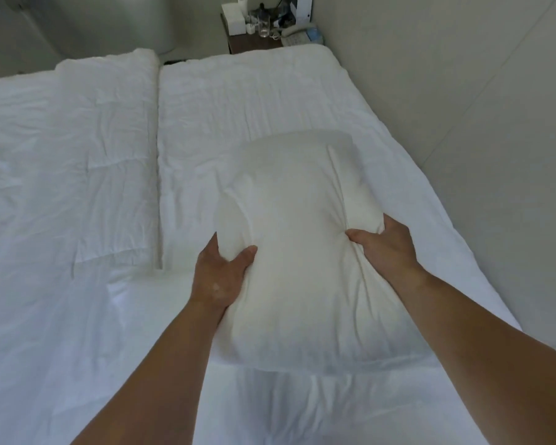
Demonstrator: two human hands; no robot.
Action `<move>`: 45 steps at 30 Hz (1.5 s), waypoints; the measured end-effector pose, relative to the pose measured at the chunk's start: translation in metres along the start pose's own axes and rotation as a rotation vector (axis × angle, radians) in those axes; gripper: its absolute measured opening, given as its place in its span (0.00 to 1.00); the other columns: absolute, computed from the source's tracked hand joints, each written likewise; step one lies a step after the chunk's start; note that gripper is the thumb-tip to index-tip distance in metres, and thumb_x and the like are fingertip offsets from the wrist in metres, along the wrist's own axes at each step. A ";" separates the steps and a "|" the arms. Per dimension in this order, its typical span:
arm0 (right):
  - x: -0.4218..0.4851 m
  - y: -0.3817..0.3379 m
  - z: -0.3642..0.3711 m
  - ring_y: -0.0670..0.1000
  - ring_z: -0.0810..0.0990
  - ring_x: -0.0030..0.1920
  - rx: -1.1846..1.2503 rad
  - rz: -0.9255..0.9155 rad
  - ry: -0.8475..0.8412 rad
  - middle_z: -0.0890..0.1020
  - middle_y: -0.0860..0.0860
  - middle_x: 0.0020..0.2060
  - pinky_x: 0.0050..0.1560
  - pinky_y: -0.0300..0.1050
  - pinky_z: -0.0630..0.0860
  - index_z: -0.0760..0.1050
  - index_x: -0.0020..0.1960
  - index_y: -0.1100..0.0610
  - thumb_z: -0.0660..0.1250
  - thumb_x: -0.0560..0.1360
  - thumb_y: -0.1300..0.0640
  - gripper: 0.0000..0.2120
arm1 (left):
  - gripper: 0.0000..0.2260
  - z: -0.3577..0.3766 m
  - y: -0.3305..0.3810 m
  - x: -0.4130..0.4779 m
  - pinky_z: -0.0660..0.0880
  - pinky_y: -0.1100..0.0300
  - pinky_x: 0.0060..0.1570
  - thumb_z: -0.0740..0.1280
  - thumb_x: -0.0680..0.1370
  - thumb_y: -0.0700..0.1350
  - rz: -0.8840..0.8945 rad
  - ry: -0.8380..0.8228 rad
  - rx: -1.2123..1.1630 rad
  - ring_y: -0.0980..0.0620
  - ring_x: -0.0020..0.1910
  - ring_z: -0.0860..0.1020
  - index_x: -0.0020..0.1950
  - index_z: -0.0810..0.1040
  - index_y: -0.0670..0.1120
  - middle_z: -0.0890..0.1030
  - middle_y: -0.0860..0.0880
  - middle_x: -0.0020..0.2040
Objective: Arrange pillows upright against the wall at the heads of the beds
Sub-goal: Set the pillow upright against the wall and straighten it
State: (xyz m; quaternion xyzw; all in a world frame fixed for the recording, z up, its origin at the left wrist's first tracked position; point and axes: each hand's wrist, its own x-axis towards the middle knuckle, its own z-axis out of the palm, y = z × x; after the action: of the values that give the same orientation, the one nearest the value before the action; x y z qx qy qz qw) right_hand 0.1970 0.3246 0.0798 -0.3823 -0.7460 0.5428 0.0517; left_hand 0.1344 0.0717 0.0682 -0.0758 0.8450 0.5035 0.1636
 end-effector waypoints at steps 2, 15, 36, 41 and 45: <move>-0.012 -0.008 -0.025 0.50 0.79 0.52 -0.057 -0.044 0.021 0.81 0.47 0.49 0.54 0.40 0.71 0.80 0.63 0.57 0.77 0.73 0.60 0.19 | 0.25 0.017 -0.001 -0.028 0.75 0.56 0.63 0.76 0.76 0.48 0.012 0.007 -0.034 0.45 0.62 0.82 0.73 0.78 0.47 0.84 0.48 0.64; -0.097 -0.010 -0.220 0.49 0.83 0.44 -0.221 -0.226 0.190 0.84 0.44 0.43 0.54 0.48 0.78 0.84 0.58 0.53 0.77 0.73 0.61 0.14 | 0.33 0.136 0.028 -0.190 0.73 0.48 0.73 0.76 0.76 0.48 0.041 -0.134 -0.294 0.51 0.69 0.77 0.79 0.69 0.55 0.80 0.55 0.70; -0.081 0.166 -0.412 0.50 0.76 0.41 -0.685 -0.406 0.127 0.76 0.45 0.39 0.43 0.48 0.72 0.82 0.54 0.46 0.73 0.75 0.56 0.10 | 0.25 0.378 -0.010 -0.288 0.77 0.49 0.67 0.77 0.75 0.45 -0.309 -0.706 -0.104 0.48 0.64 0.82 0.68 0.74 0.58 0.85 0.51 0.62; -0.077 0.226 -0.415 0.47 0.72 0.42 -0.668 -0.318 0.088 0.73 0.44 0.40 0.43 0.45 0.70 0.79 0.66 0.43 0.72 0.76 0.53 0.19 | 0.27 0.391 -0.010 -0.262 0.74 0.56 0.43 0.78 0.70 0.40 -0.554 -0.799 -0.026 0.45 0.49 0.78 0.68 0.75 0.42 0.83 0.41 0.57; -0.085 0.259 -0.426 0.49 0.73 0.46 -0.724 -0.226 0.030 0.72 0.43 0.44 0.46 0.42 0.67 0.73 0.74 0.43 0.70 0.77 0.49 0.25 | 0.16 0.397 0.029 -0.229 0.72 0.61 0.36 0.75 0.77 0.36 -0.467 -0.751 0.097 0.49 0.40 0.76 0.61 0.76 0.41 0.81 0.46 0.46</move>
State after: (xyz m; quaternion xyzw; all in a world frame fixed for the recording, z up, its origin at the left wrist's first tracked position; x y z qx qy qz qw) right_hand 0.5997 0.6299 0.0612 -0.2991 -0.9262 0.2291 -0.0163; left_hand 0.4195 0.4252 -0.0016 -0.0689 0.7098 0.4055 0.5718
